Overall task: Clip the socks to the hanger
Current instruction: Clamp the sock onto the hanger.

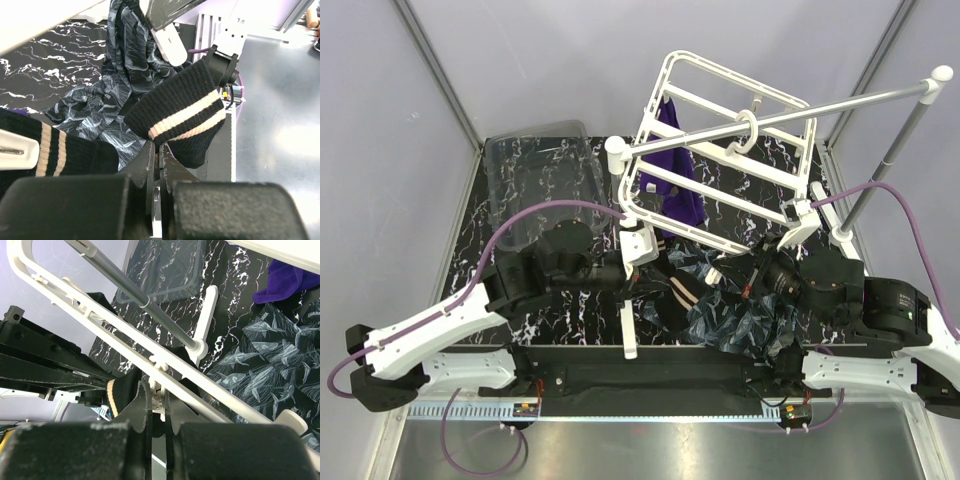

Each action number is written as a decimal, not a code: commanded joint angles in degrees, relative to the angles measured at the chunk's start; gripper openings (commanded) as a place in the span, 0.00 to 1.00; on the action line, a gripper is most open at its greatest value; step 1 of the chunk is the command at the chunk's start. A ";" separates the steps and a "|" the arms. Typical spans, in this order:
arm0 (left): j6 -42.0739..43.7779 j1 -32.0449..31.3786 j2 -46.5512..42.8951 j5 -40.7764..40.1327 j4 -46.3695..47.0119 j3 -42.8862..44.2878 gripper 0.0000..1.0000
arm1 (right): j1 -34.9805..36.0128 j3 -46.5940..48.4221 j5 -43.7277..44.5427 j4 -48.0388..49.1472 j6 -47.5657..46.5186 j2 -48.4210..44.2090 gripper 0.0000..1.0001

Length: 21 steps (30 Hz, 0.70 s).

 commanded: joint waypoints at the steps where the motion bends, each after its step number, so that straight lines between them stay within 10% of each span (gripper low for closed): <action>1: 0.70 -0.30 0.60 2.37 4.40 1.11 0.00 | -0.27 1.82 -0.29 2.97 0.65 0.93 0.00; 21: 0.00 -0.30 2.98 1.59 6.25 2.61 0.00 | -0.18 1.46 -1.17 3.68 0.92 1.19 0.00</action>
